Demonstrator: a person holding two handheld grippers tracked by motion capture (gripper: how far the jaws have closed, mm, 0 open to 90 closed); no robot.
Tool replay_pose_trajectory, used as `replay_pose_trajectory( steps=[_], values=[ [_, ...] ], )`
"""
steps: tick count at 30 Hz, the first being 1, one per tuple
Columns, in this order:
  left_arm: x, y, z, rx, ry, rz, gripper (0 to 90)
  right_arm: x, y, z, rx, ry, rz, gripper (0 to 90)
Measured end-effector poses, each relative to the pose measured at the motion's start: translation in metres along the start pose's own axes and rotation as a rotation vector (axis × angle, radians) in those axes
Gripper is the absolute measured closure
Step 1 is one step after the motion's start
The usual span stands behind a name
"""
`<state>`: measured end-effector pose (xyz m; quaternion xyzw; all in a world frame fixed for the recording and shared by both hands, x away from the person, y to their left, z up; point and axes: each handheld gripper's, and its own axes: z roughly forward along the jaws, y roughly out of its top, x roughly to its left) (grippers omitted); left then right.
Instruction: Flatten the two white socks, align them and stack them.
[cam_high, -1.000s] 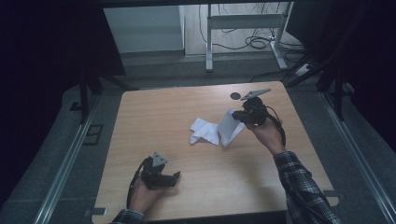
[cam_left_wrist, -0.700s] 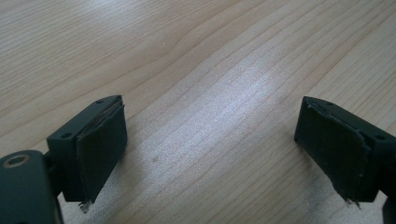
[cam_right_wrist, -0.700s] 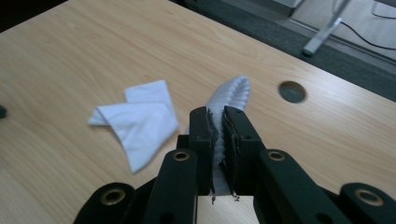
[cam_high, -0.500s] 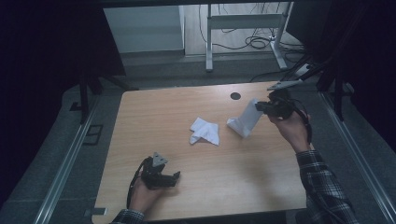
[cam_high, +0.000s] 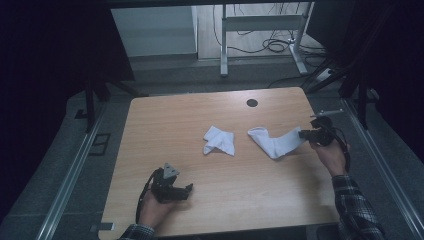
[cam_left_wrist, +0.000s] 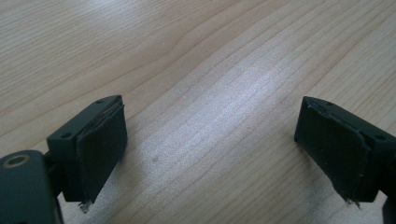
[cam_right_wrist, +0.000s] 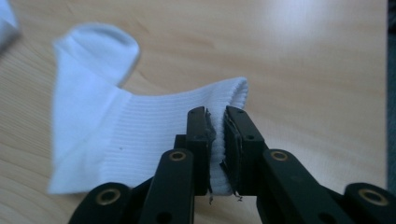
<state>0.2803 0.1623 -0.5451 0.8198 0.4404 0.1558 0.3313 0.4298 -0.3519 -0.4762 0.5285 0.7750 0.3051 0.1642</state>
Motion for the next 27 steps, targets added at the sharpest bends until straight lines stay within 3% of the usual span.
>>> replay_pose_trajectory(
  steps=[4, 6, 9, 16, 23, 27],
  values=[
    [0.0, 0.0, 0.0, 0.001, 0.0, 0.001, 9.5, -0.01, -0.021, 0.015, 0.034, -0.001, 0.028, 66.1],
    [0.0, 0.0, 0.0, 0.004, 0.002, 0.003, 9.5, -0.01, -0.023, 0.013, 0.02, 0.01, 0.033, 63.5],
    [0.0, 0.0, 0.0, 0.003, 0.002, 0.002, 9.5, -0.001, -0.016, 0.005, -0.006, 0.023, 0.004, 64.7],
    [0.0, 0.0, 0.0, 0.003, 0.002, 0.002, 9.5, 0.045, 0.005, 0.002, -0.035, 0.144, -0.076, 72.9],
    [0.0, 0.0, 0.0, 0.003, 0.002, 0.002, 9.5, 0.101, 0.02, 0.027, -0.008, 0.241, -0.181, 77.4],
    [0.0, 0.0, 0.0, 0.003, 0.002, 0.002, 9.5, 0.119, 0.024, 0.042, 0.004, 0.25, -0.22, 76.7]
  ],
)
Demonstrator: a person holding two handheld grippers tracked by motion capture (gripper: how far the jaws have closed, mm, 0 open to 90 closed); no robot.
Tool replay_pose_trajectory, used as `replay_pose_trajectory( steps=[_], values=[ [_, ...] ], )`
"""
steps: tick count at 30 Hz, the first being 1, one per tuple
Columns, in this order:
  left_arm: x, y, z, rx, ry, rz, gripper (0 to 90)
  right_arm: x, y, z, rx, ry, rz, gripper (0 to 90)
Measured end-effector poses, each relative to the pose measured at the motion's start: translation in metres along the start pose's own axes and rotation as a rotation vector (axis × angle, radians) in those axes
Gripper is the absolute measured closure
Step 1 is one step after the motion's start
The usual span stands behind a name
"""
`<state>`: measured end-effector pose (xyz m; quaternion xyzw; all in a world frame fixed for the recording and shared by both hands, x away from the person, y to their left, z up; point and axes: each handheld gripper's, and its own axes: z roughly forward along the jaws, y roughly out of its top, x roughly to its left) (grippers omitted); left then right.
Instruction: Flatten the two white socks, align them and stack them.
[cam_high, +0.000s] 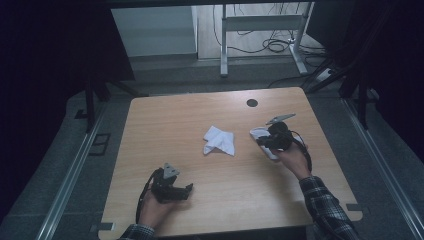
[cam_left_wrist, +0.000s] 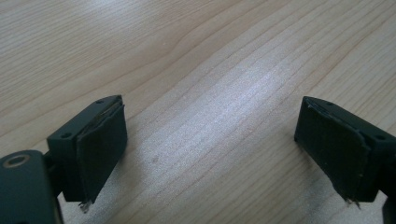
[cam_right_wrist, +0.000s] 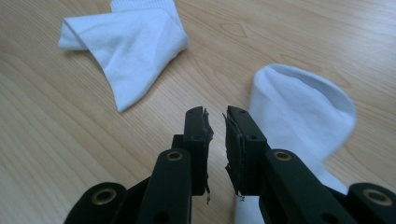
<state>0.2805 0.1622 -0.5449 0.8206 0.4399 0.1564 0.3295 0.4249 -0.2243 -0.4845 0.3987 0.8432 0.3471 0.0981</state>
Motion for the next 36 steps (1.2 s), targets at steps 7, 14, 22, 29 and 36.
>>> replay_pose_trajectory(
  steps=[7, 14, 22, 29, 36],
  values=[
    [0.0, 0.0, 0.0, 0.0, 0.0, 0.0, 9.5, -0.007, -0.002, 0.026, 0.034, -0.043, 0.004, 71.8],
    [0.0, 0.0, 0.0, 0.0, -0.001, 0.0, 9.5, -0.021, -0.013, 0.037, 0.054, -0.077, 0.029, 69.8],
    [0.0, 0.0, 0.0, 0.0, 0.0, 0.002, 9.5, -0.012, -0.016, 0.04, 0.041, -0.155, -0.071, 76.9],
    [0.0, 0.0, 0.0, 0.0, 0.0, 0.0, 9.5, -0.012, -0.014, 0.033, 0.066, -0.123, -0.034, 84.9],
    [0.0, 0.0, 0.0, 0.002, 0.0, 0.001, 9.5, -0.002, 0.005, -0.019, -0.049, 0.025, 0.023, 84.2]
  ],
)
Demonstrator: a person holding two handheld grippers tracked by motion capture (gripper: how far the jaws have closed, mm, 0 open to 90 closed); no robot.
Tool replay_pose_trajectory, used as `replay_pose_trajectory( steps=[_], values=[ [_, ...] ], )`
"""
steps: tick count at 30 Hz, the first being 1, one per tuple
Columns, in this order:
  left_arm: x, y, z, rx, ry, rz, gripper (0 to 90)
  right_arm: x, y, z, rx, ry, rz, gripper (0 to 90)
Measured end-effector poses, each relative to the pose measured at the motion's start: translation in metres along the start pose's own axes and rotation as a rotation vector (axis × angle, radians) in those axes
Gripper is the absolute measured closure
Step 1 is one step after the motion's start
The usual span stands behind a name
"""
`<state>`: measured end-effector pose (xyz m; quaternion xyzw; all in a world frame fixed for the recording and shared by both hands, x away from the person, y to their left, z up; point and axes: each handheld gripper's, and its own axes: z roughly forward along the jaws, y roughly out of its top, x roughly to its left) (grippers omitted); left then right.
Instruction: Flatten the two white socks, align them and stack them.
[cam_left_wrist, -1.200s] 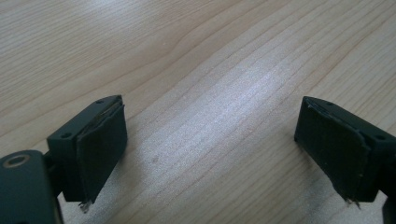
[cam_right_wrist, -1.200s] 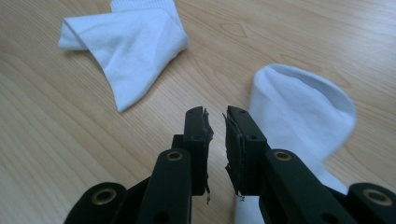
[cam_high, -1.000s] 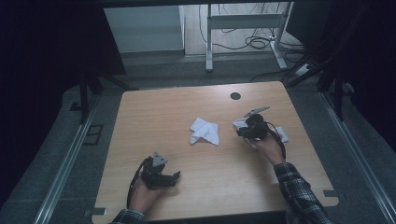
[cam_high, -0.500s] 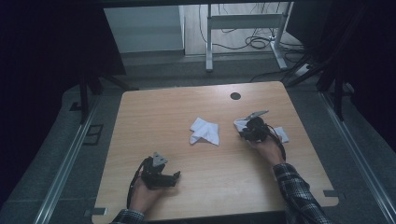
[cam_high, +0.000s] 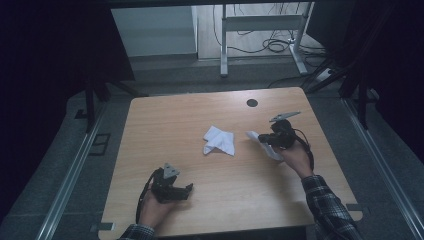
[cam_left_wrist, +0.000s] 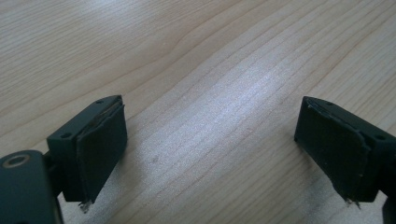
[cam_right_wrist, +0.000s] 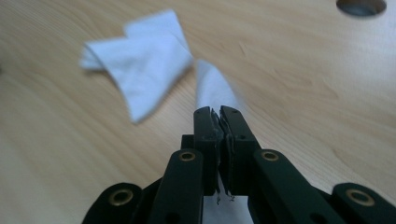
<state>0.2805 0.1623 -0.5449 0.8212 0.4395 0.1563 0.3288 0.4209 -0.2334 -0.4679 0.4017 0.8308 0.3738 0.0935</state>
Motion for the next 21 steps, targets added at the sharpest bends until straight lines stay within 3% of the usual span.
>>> replay_pose_trajectory(
  steps=[2, 3, 5, 6, 11, 21],
  values=[
    [0.0, 0.0, 0.0, 0.0, 0.001, -0.001, 9.5, 0.004, 0.005, -0.012, -0.02, 0.032, -0.005, 82.2],
    [0.0, 0.0, 0.0, 0.0, 0.001, -0.001, 9.5, 0.004, 0.006, -0.014, -0.021, 0.024, -0.009, 79.2],
    [0.0, 0.0, 0.0, 0.0, 0.001, -0.001, 9.5, 0.002, 0.004, -0.011, -0.014, -0.036, -0.013, 68.0],
    [0.0, 0.0, 0.0, 0.0, 0.001, -0.001, 9.5, -0.002, 0.001, -0.006, 0.0, -0.038, -0.005, 66.5],
    [0.0, 0.0, 0.0, -0.001, 0.001, -0.002, 9.5, -0.015, -0.016, 0.005, 0.032, -0.039, 0.038, 66.6],
    [-0.001, 0.001, 0.001, -0.001, 0.004, -0.004, 9.5, -0.024, -0.055, -0.018, 0.076, -0.063, 0.029, 75.7]
  ],
)
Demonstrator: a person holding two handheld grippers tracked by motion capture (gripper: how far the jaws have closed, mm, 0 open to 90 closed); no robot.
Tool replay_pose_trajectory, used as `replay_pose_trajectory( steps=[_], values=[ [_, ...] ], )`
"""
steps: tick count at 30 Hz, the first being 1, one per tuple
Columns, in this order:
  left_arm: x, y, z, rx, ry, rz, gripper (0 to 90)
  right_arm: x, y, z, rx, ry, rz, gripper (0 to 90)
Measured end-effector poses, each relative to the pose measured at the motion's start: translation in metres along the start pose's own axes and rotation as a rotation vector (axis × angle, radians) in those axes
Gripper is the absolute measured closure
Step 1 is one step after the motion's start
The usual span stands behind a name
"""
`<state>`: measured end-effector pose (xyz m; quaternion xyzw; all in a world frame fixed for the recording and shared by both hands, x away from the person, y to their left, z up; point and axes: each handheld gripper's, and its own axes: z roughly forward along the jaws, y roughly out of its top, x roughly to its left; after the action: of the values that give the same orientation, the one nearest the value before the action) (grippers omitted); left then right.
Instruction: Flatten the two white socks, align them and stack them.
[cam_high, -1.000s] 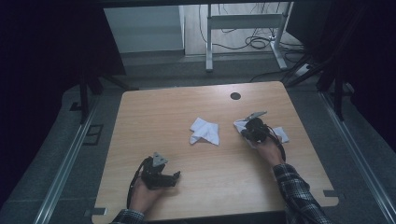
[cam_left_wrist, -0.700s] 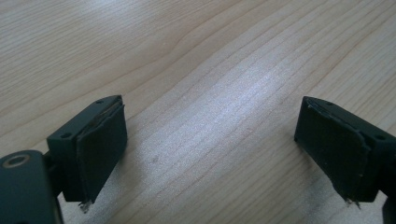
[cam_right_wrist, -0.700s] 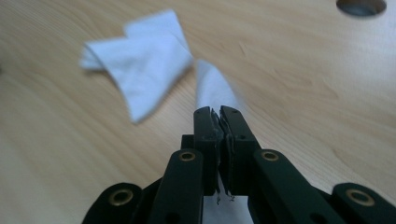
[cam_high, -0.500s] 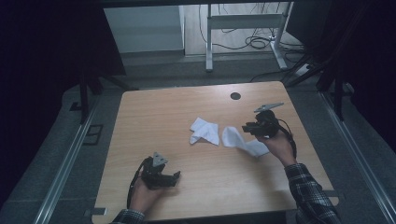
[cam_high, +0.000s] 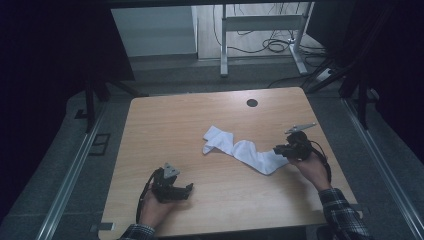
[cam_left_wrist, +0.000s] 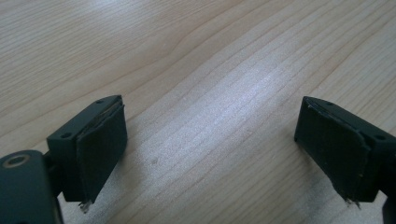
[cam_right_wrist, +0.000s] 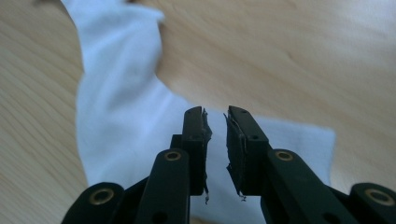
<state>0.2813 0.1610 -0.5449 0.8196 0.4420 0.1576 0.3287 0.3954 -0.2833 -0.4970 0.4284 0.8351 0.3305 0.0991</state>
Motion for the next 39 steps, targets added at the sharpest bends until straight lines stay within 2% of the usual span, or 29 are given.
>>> replay_pose_trajectory(
  steps=[6, 8, 11, 14, 18, 21, 24, 28, 30, 35, 39],
  values=[
    [0.0, 0.002, 0.001, 0.003, 0.001, 0.001, 9.5, -0.017, -0.028, 0.002, 0.048, -0.032, 0.024, 75.3],
    [-0.001, 0.003, 0.003, 0.0, 0.004, -0.007, 9.5, -0.022, -0.033, 0.0, 0.034, -0.033, 0.037, 75.5],
    [-0.001, 0.007, 0.003, 0.019, 0.013, -0.016, 10.1, -0.031, -0.037, -0.006, 0.039, -0.091, 0.039, 75.6],
    [-0.002, 0.014, 0.003, 0.047, 0.022, -0.029, 17.7, -0.038, -0.041, -0.011, 0.03, -0.085, 0.07, 73.8],
    [-0.008, 0.028, 0.006, 0.031, 0.005, -0.017, 30.3, -0.039, -0.043, -0.015, 0.011, -0.082, 0.072, 68.8],
    [-0.014, 0.042, 0.01, -0.001, -0.03, -0.016, 33.8, -0.041, -0.043, -0.017, -0.007, -0.086, 0.07, 66.7],
    [-0.022, 0.062, 0.017, -0.039, -0.07, 0.009, 38.1, -0.043, -0.044, -0.02, -0.015, -0.094, 0.071, 64.7],
    [-0.039, 0.091, 0.036, -0.044, -0.076, 0.066, 47.2, -0.045, -0.045, -0.025, -0.023, -0.116, 0.065, 63.5],
    [-0.046, 0.105, 0.045, -0.049, -0.077, 0.082, 52.1, -0.048, -0.046, -0.027, -0.026, -0.126, 0.067, 63.1],
    [-0.059, 0.136, 0.068, -0.061, -0.096, 0.09, 60.1, -0.054, -0.049, -0.032, -0.035, -0.157, 0.071, 63.0],
    [-0.067, 0.154, 0.086, -0.046, -0.096, 0.09, 61.0, -0.059, -0.051, -0.037, -0.043, -0.182, 0.081, 63.4]
  ],
)
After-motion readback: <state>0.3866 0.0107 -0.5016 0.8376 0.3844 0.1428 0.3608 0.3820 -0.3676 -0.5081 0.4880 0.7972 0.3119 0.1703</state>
